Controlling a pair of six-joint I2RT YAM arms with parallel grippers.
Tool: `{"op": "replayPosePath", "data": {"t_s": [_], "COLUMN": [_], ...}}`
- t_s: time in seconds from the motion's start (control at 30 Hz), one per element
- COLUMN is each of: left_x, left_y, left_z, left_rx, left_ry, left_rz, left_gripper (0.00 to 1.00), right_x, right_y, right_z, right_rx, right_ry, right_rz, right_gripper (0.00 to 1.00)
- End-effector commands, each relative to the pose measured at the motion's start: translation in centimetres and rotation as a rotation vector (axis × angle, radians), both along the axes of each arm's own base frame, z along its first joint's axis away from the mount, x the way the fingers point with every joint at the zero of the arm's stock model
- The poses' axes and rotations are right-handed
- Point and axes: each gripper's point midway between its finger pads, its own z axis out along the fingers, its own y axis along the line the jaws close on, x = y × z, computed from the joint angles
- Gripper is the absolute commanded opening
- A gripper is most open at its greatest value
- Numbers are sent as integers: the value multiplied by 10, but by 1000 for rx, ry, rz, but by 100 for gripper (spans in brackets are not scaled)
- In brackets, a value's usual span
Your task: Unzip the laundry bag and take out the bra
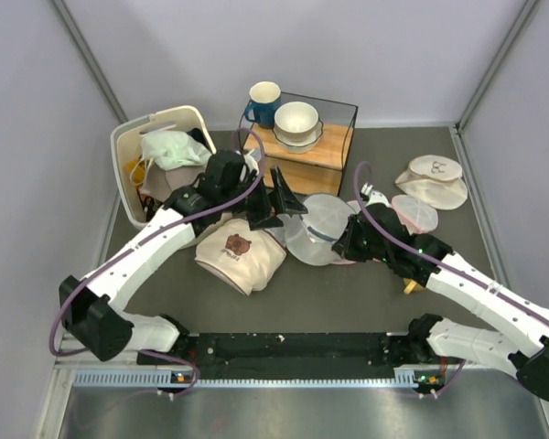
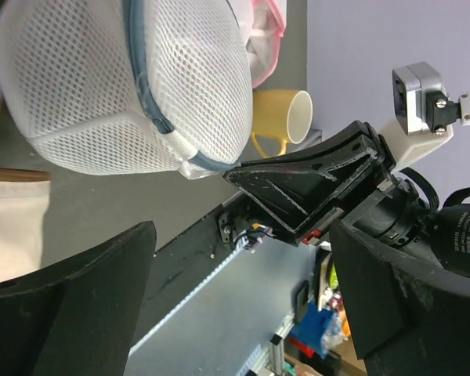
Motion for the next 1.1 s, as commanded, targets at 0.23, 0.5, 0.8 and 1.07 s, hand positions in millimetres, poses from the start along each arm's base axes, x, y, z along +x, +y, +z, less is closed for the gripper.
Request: {"op": "replayPosePath", "data": {"t_s": [0.23, 0.5, 0.8, 1.07], "left_x": [4, 25, 21, 31], "left_y": [-65, -60, -34, -35], "left_z": [-45, -66, -57, -48], "left_rx": [-45, 57, 96, 73], "left_ry": [141, 96, 39, -9], "left_rz": [-19, 3, -77, -201], "left_gripper": [92, 0, 0, 0], "right_x": [4, -8, -4, -3], "right_y": [11, 6, -55, -62], "right_z": [28, 25, -34, -16], "right_rx": [83, 76, -111, -129], "right_ry": [-57, -47, 3, -47], "right_rz": [14, 58, -34, -31], "right_gripper": [0, 0, 0, 0]}}
